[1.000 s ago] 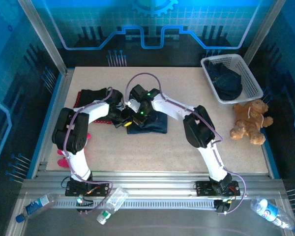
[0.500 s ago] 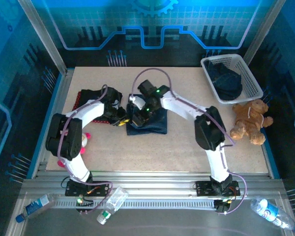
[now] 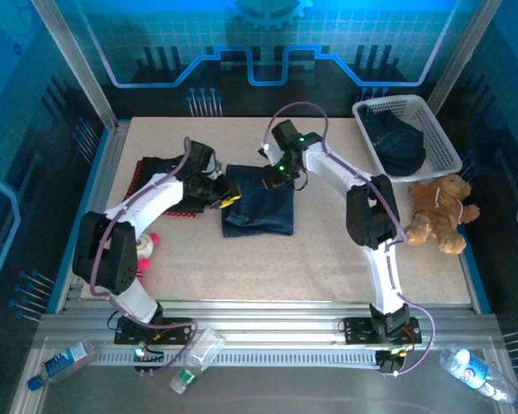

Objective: Fold and stack the skirts

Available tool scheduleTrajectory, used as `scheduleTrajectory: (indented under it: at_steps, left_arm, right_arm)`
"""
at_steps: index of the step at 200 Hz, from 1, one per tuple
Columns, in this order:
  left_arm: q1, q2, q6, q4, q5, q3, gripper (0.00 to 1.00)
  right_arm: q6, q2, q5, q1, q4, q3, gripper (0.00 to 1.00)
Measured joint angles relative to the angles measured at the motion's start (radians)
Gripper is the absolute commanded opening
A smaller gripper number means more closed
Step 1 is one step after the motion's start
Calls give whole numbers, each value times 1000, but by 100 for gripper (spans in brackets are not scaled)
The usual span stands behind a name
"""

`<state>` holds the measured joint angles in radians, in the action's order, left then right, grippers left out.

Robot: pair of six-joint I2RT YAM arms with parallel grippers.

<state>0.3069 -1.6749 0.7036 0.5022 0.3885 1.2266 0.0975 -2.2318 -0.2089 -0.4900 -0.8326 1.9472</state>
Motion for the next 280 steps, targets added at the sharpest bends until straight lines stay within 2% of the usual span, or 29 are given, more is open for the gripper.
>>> scheduleTrajectory:
  at_steps: [41,75,100,137,171,192,218,247,280]
  left_arm:
    - [27,-170,51,-82,27,11,27]
    - [17,-272,33,-63,11,42,26]
    - [17,-301,-9,-23,-19,100,28]
    - [17,-390,-60,20,-42,227,28]
    - [29,-489,-89,53,-43,376,28]
    - [35,-534,-111,71,-44,452,29]
    - [40,-554,-138,96,-44,504,37]
    - [44,-535,-159,116,-63,511,49]
    - [41,-370,-151,113,-111,415,63]
  right_arm:
    - [21,-109,59,-2,-55,109,0]
    - [93,-133,89,-2,-66,69,0]
    - [190,-68,87,0,18,-84,0]
    - [428,141,24,0,195,-456,0]
    - [710,283,-55,-15,466,-732,12]
    - [848,313,-58,-41,582,-798,22]
    - [967,347,-27,-74,673,-844,37]
    - [991,448,48,-78,683,-904,54]
    - [854,517,71,-14,634,-879,57]
